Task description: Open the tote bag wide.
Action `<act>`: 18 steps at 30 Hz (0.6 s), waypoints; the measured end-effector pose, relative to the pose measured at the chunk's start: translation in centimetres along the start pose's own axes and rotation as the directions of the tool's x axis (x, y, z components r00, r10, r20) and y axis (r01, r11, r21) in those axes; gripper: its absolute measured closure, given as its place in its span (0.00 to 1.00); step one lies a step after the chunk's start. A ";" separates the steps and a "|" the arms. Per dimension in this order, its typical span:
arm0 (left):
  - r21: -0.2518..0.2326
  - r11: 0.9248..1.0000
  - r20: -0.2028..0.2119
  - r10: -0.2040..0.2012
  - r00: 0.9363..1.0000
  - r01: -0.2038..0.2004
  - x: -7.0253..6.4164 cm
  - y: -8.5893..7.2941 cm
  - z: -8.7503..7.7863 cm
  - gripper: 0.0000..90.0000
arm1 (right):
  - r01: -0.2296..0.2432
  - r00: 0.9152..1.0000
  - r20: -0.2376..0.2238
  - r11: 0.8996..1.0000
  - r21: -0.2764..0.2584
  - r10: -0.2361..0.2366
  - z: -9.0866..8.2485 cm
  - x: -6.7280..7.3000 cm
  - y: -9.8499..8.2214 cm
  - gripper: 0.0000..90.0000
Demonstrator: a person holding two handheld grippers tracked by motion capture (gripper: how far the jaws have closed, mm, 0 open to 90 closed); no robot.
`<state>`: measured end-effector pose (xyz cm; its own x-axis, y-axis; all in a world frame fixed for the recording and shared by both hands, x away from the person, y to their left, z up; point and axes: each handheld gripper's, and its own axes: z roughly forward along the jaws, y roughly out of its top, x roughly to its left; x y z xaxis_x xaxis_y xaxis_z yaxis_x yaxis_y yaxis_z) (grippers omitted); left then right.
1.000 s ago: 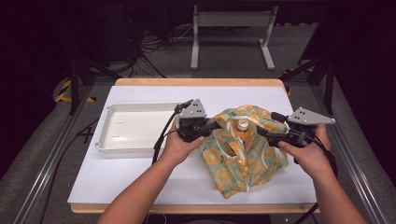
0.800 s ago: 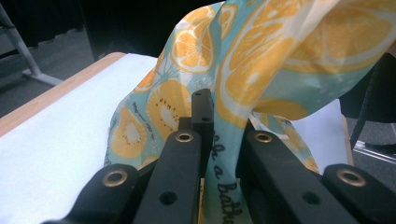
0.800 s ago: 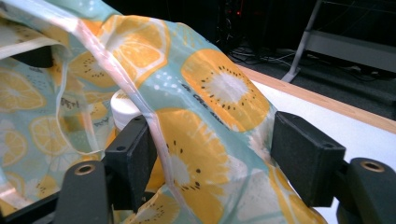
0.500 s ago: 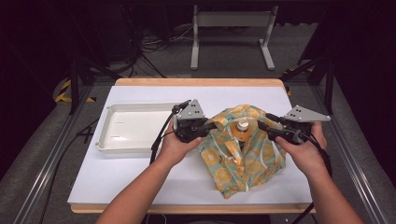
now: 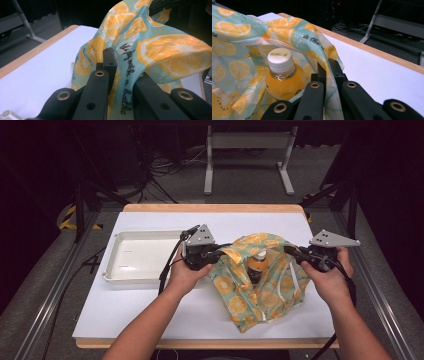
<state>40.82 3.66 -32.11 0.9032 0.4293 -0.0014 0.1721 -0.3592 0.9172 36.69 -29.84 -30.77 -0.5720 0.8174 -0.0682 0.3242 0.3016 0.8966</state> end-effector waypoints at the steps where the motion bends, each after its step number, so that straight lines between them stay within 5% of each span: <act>1: 0.003 1.000 -0.004 0.001 1.000 -0.001 0.2 -0.1 0.0 0.99 | 0.000 1.000 0.000 1.000 0.000 0.000 0.0 0.0 0.0 1.00; 18: 0.037 0.998 -0.080 -0.049 0.996 0.052 2.1 -0.7 0.7 0.99 | -0.033 0.999 -0.003 0.999 -0.012 0.033 0.6 -1.7 0.0 1.00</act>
<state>42.85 4.17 -33.02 0.8593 0.5113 -0.0145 0.2337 -0.3671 0.9004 38.13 -30.90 -30.91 -0.5629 0.8257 -0.0374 0.3337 0.2684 0.9036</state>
